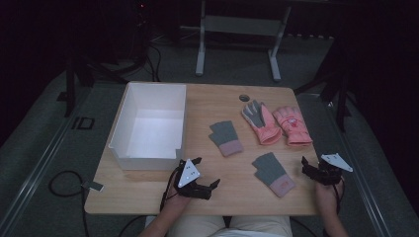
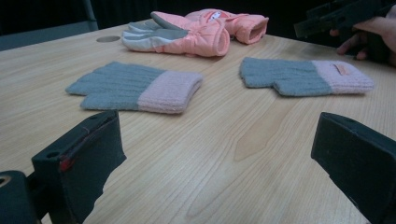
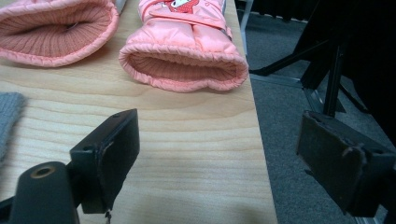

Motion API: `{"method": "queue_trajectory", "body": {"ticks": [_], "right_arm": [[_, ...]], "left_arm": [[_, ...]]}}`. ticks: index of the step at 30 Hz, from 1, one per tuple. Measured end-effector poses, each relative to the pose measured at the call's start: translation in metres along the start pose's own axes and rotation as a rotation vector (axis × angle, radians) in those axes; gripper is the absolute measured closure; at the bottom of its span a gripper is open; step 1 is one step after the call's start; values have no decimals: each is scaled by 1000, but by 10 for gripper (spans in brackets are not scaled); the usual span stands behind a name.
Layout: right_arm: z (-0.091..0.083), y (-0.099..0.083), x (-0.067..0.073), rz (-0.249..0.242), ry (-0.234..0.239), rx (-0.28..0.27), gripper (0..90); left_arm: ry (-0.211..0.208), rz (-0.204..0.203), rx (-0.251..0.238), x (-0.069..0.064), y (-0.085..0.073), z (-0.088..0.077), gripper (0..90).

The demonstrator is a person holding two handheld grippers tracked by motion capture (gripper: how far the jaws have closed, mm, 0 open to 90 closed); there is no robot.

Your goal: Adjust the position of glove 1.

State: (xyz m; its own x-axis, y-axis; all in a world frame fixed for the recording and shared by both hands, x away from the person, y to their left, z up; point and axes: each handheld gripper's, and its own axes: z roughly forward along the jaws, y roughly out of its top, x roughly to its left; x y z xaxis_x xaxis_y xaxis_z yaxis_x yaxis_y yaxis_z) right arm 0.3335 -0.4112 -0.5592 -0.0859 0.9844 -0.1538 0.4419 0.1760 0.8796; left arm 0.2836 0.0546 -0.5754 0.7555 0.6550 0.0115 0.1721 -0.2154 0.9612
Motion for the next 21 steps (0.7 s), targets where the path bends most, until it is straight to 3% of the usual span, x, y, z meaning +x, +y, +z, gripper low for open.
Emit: {"method": "queue_trajectory", "body": {"ticks": [9,21], "right_arm": [[-1,6,-3,26,47,16,134],[-12,44,4,57,71,11,134]], "left_arm": [[-4,11,7,-1,0,0,19],[-5,11,10,-2,0,0,19]]}}
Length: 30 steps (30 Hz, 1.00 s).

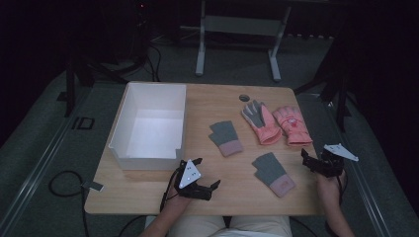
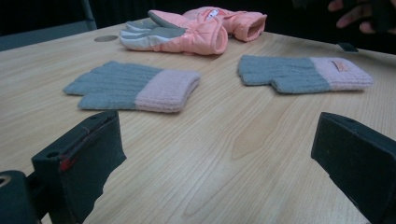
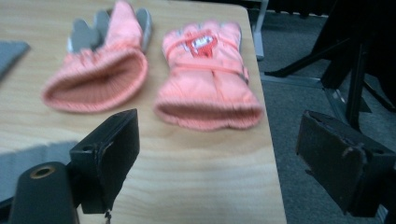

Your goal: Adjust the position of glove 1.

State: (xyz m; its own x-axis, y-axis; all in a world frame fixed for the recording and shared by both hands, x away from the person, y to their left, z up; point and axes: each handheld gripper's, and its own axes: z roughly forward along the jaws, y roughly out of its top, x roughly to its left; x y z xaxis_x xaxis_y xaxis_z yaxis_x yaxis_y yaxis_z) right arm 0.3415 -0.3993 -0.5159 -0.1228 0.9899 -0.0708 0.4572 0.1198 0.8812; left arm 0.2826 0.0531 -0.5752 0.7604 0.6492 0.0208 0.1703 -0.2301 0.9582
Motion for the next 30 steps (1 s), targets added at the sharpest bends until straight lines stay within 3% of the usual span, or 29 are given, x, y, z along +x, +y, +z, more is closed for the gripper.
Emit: {"method": "queue_trajectory", "body": {"ticks": [16,24,30], "right_arm": [[-20,48,15,-42,31,-51,122],[-28,71,25,-84,-13,-84,140],[-26,85,27,-58,70,-22,150]], "left_arm": [[4,4,-1,-1,0,0,19],[4,6,2,-1,0,0,19],[1,8,4,-1,0,0,18]]}}
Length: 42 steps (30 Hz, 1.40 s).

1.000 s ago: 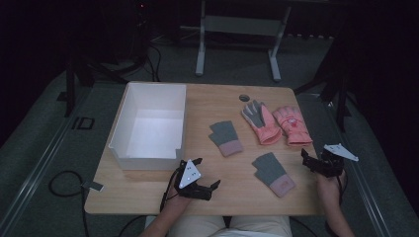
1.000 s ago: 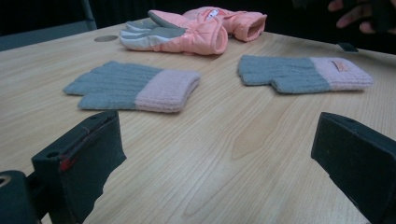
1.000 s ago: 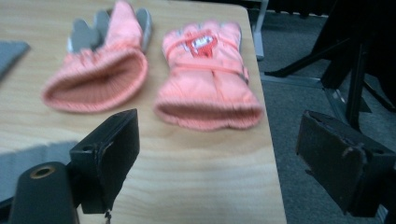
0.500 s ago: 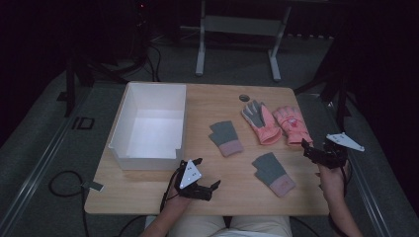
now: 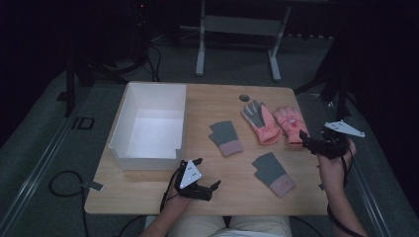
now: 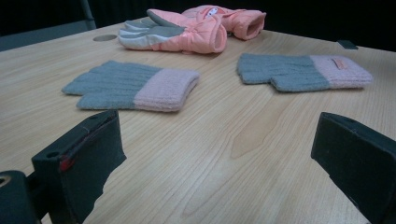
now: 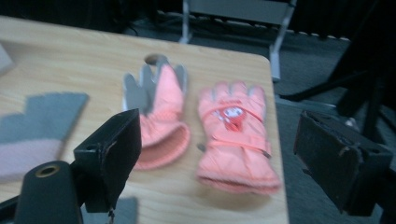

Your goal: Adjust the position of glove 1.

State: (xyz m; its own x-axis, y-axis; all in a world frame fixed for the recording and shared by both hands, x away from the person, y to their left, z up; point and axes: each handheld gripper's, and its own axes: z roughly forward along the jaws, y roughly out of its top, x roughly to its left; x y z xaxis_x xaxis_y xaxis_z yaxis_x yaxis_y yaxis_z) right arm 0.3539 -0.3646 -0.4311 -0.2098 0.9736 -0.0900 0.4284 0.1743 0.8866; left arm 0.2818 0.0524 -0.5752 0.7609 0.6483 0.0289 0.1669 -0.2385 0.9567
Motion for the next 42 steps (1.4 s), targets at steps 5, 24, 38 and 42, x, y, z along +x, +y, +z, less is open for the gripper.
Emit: {"method": "queue_trajectory", "body": {"ticks": [5,24,38,42], "right_arm": [[1,8,8,-19,11,-23,129],[18,27,56,-76,142,-49,137],[44,27,93,-109,269,-8,242],[52,25,104,-128,297,13,277]], "left_arm": [[-1,-1,-1,0,0,0,18],[-5,6,-2,0,0,0,18],[-7,7,-5,0,0,0,18],[-6,11,-4,-1,0,0,18]]}}
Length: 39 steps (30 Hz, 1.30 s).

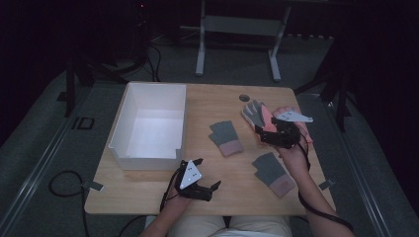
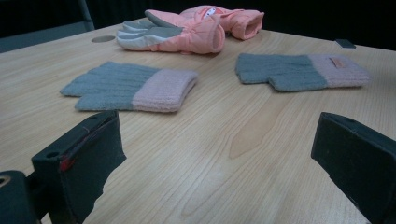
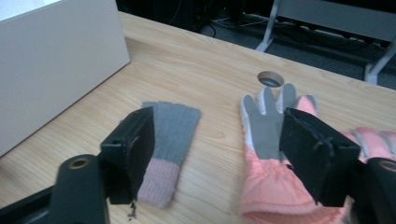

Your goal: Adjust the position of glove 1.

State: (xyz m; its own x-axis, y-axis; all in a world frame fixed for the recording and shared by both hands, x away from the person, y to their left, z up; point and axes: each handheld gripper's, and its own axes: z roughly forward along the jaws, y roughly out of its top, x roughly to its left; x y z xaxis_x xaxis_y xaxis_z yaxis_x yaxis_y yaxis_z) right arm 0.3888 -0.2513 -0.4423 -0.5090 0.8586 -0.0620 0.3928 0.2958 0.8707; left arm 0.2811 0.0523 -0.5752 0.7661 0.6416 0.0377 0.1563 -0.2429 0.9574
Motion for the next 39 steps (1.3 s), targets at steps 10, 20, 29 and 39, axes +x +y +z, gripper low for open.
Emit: {"method": "queue_trajectory", "body": {"ticks": [10,20,29,39], "right_arm": [[23,-6,14,-13,53,18,437],[60,-16,29,-67,116,95,536],[96,-19,35,-89,148,157,580],[136,-23,40,-136,178,245,560]], "left_arm": [[0,-5,0,0,0,0,18],[-2,-3,-1,0,0,0,18],[-3,2,2,0,0,0,18],[-5,0,-4,0,0,0,18]]}}
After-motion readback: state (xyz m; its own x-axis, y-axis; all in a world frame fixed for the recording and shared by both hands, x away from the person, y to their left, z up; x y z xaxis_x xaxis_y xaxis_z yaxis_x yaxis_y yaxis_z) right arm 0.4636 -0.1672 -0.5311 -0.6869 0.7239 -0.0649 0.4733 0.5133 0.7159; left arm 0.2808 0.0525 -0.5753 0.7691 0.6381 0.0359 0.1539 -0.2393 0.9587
